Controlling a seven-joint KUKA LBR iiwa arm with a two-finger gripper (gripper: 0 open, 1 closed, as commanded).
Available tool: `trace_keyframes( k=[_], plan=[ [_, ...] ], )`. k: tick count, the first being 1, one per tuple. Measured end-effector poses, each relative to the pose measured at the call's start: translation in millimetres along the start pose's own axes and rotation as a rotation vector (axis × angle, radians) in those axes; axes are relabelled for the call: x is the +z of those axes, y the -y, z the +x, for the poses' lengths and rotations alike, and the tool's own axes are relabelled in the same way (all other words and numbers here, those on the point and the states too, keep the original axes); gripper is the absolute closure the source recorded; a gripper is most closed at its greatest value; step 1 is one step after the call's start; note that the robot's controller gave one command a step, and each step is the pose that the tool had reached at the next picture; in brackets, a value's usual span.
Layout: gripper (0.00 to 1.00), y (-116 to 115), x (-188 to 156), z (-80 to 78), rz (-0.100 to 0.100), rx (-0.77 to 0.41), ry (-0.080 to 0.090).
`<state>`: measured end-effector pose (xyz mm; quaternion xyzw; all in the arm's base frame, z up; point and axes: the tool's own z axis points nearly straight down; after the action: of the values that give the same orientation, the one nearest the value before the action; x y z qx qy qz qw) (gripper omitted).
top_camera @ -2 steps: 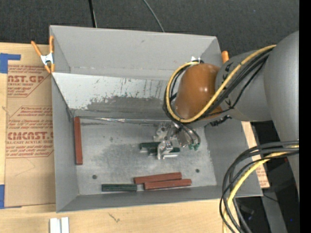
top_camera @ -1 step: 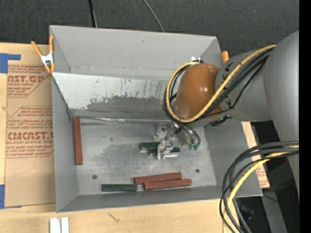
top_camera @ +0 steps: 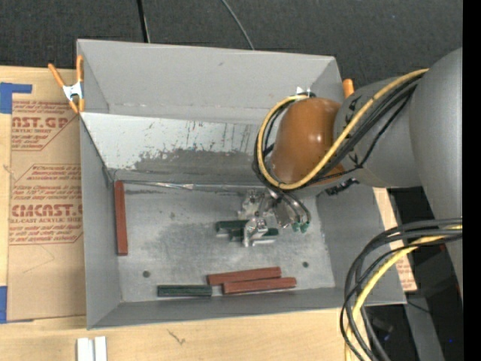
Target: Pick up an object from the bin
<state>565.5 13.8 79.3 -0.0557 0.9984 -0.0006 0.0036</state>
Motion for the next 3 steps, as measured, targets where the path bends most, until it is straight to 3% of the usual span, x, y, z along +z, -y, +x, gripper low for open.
trace_keyframes(
  k=[3],
  plan=[
    [1.00,-0.8,-13.7,1.4,-0.002,0.000,-0.008]
  ],
)
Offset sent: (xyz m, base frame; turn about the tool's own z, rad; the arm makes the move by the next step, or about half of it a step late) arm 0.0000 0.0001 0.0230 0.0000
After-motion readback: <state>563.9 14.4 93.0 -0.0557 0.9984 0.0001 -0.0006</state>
